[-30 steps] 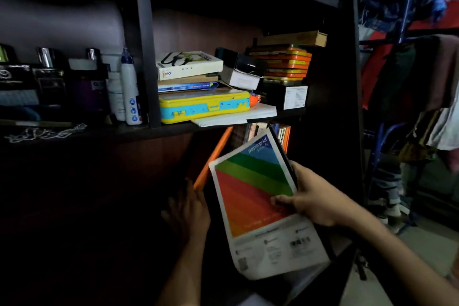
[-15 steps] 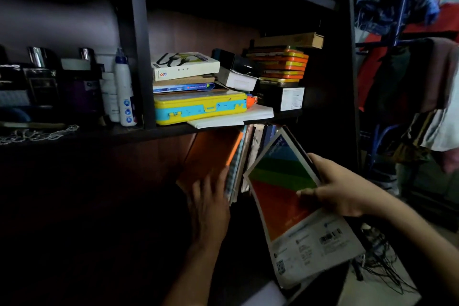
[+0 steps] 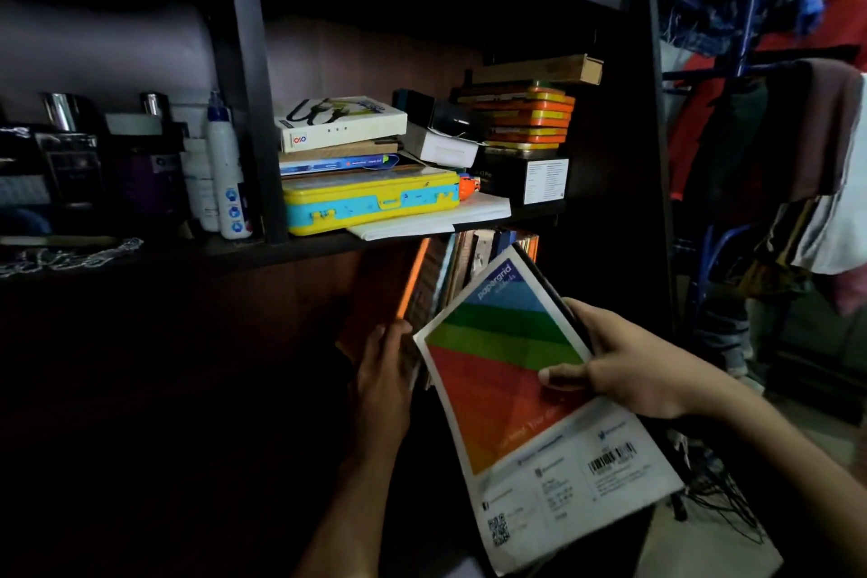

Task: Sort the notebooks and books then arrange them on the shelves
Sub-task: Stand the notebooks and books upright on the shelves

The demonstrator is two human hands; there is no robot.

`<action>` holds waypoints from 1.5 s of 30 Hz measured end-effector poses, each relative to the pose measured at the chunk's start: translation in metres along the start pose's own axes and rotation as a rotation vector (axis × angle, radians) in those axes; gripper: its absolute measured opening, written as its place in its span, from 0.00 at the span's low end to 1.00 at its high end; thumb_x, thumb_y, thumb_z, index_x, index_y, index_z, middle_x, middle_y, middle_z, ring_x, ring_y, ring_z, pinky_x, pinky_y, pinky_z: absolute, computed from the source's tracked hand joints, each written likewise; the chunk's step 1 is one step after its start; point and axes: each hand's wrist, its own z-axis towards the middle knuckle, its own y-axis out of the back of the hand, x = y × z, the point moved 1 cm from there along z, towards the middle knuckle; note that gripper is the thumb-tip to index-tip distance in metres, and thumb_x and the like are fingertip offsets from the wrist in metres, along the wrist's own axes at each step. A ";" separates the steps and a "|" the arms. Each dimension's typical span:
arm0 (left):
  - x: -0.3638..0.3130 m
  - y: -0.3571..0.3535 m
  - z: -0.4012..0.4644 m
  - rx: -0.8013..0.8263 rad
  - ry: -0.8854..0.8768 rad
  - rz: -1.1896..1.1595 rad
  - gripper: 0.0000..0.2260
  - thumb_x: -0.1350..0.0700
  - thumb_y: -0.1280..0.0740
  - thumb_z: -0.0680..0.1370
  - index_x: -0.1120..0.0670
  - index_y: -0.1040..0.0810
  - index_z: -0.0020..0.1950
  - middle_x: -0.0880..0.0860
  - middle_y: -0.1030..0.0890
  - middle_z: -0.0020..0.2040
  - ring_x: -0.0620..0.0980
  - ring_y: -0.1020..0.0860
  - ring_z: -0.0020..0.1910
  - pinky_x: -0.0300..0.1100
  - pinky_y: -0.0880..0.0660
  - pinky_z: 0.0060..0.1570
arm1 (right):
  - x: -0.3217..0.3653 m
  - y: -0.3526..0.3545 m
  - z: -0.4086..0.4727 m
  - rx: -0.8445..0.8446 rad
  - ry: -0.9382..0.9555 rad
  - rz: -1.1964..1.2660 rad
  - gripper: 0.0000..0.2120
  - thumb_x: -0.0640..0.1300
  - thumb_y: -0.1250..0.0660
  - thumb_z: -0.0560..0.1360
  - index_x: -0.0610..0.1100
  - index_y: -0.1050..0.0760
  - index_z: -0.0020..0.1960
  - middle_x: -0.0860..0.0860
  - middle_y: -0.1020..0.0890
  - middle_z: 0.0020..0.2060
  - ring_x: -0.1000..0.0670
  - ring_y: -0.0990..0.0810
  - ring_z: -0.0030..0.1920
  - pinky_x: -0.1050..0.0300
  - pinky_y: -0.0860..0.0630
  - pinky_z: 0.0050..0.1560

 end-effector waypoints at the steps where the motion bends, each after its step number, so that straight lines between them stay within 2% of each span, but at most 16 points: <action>1: -0.001 0.004 0.000 -0.032 -0.002 -0.006 0.22 0.64 0.40 0.75 0.53 0.23 0.67 0.56 0.22 0.66 0.57 0.22 0.61 0.46 0.24 0.54 | 0.002 -0.002 0.001 0.021 -0.013 -0.003 0.27 0.36 0.26 0.74 0.54 0.32 0.66 0.47 0.15 0.52 0.49 0.13 0.49 0.49 0.16 0.50; 6: 0.001 0.014 0.001 -0.085 0.027 0.032 0.29 0.72 0.36 0.70 0.46 0.26 0.65 0.52 0.20 0.62 0.59 0.18 0.51 0.49 0.20 0.43 | 0.017 -0.017 0.012 0.056 -0.013 -0.017 0.27 0.37 0.26 0.74 0.54 0.32 0.67 0.47 0.15 0.53 0.49 0.14 0.50 0.49 0.16 0.51; 11: -0.005 0.024 0.001 -0.107 0.082 0.079 0.33 0.69 0.35 0.71 0.41 0.32 0.69 0.51 0.19 0.65 0.61 0.17 0.50 0.53 0.20 0.39 | 0.004 -0.048 0.036 -0.164 0.020 0.071 0.27 0.37 0.25 0.73 0.52 0.31 0.67 0.50 0.16 0.54 0.50 0.15 0.52 0.46 0.17 0.54; 15: -0.004 0.030 0.003 -0.070 0.053 0.190 0.38 0.69 0.35 0.70 0.42 0.36 0.76 0.53 0.21 0.67 0.60 0.16 0.49 0.48 0.22 0.32 | -0.006 -0.068 0.048 -0.316 -0.004 0.150 0.27 0.39 0.25 0.74 0.57 0.33 0.65 0.51 0.17 0.53 0.51 0.15 0.50 0.45 0.16 0.52; 17: -0.004 0.032 0.002 -0.052 0.068 0.232 0.43 0.69 0.31 0.68 0.40 0.38 0.77 0.54 0.23 0.69 0.62 0.16 0.47 0.48 0.23 0.30 | -0.009 -0.068 0.051 -0.321 -0.027 0.129 0.29 0.40 0.25 0.74 0.56 0.35 0.68 0.51 0.17 0.53 0.50 0.15 0.50 0.45 0.16 0.52; 21: 0.000 0.030 0.000 -0.059 0.133 0.237 0.46 0.69 0.27 0.67 0.38 0.42 0.76 0.59 0.26 0.71 0.64 0.17 0.38 0.51 0.22 0.31 | -0.004 -0.059 0.053 -0.228 -0.091 0.030 0.27 0.38 0.27 0.74 0.55 0.35 0.65 0.50 0.18 0.52 0.50 0.15 0.48 0.48 0.15 0.48; 23: 0.003 0.029 0.000 -0.042 0.144 0.248 0.43 0.68 0.26 0.67 0.41 0.39 0.75 0.60 0.25 0.70 0.63 0.18 0.34 0.51 0.22 0.29 | -0.003 -0.054 0.054 -0.206 -0.105 -0.062 0.26 0.38 0.27 0.74 0.55 0.33 0.65 0.50 0.18 0.52 0.50 0.15 0.48 0.48 0.15 0.48; 26: 0.005 0.027 -0.001 0.035 0.160 0.245 0.29 0.64 0.30 0.72 0.44 0.27 0.70 0.57 0.25 0.70 0.66 0.18 0.40 0.54 0.23 0.36 | -0.003 -0.049 0.057 -0.189 -0.079 -0.035 0.26 0.38 0.27 0.74 0.55 0.33 0.65 0.50 0.18 0.52 0.50 0.15 0.49 0.47 0.15 0.48; 28: 0.003 0.028 0.000 0.025 0.152 0.237 0.28 0.64 0.33 0.72 0.44 0.26 0.70 0.56 0.25 0.69 0.67 0.19 0.43 0.54 0.24 0.37 | -0.003 -0.053 0.060 -0.256 -0.027 0.045 0.27 0.38 0.27 0.75 0.57 0.35 0.66 0.50 0.18 0.56 0.50 0.16 0.50 0.46 0.16 0.50; 30: 0.000 0.029 0.002 -0.001 0.089 0.223 0.33 0.66 0.33 0.71 0.42 0.33 0.73 0.56 0.24 0.68 0.66 0.19 0.45 0.52 0.24 0.35 | -0.006 -0.068 0.064 -0.382 0.012 0.138 0.28 0.39 0.29 0.76 0.57 0.37 0.69 0.52 0.20 0.58 0.52 0.18 0.51 0.46 0.17 0.52; 33: 0.002 0.030 0.004 0.008 0.084 0.131 0.40 0.61 0.34 0.78 0.31 0.55 0.75 0.51 0.31 0.76 0.61 0.22 0.63 0.53 0.23 0.51 | -0.022 -0.110 0.071 -0.580 0.104 0.169 0.24 0.45 0.30 0.78 0.58 0.38 0.67 0.50 0.18 0.57 0.50 0.17 0.51 0.43 0.17 0.52; 35: 0.007 0.027 0.005 0.002 0.137 0.136 0.40 0.57 0.38 0.81 0.27 0.63 0.75 0.53 0.30 0.76 0.62 0.22 0.63 0.53 0.24 0.55 | -0.030 -0.135 0.079 -0.678 0.117 0.189 0.22 0.49 0.32 0.79 0.59 0.40 0.66 0.49 0.17 0.56 0.45 0.16 0.53 0.39 0.18 0.53; 37: 0.006 0.023 0.007 0.027 0.142 0.133 0.32 0.54 0.38 0.83 0.35 0.51 0.80 0.55 0.27 0.74 0.63 0.21 0.60 0.53 0.24 0.54 | -0.036 -0.152 0.092 -0.745 0.154 0.171 0.24 0.52 0.35 0.80 0.57 0.42 0.70 0.47 0.18 0.58 0.43 0.17 0.55 0.40 0.19 0.54; 40: 0.003 0.011 0.005 0.035 0.035 0.004 0.21 0.55 0.36 0.83 0.48 0.31 0.77 0.56 0.23 0.70 0.62 0.21 0.63 0.50 0.25 0.56 | -0.032 -0.166 0.115 -0.745 0.209 0.144 0.19 0.55 0.39 0.82 0.53 0.40 0.70 0.52 0.23 0.61 0.46 0.21 0.60 0.50 0.23 0.56; 43: 0.003 0.005 0.004 0.039 0.095 -0.202 0.20 0.57 0.36 0.83 0.50 0.30 0.76 0.56 0.26 0.72 0.58 0.27 0.71 0.40 0.35 0.63 | -0.028 -0.167 0.141 -0.767 0.175 0.036 0.23 0.55 0.46 0.84 0.45 0.41 0.74 0.51 0.33 0.64 0.49 0.30 0.65 0.56 0.31 0.59; 45: 0.003 0.002 0.002 0.121 0.144 -0.296 0.23 0.52 0.35 0.82 0.42 0.33 0.76 0.51 0.30 0.76 0.52 0.33 0.74 0.41 0.37 0.65 | -0.033 -0.163 0.148 -0.746 0.169 -0.014 0.26 0.58 0.49 0.84 0.46 0.44 0.76 0.51 0.35 0.65 0.51 0.31 0.65 0.52 0.29 0.62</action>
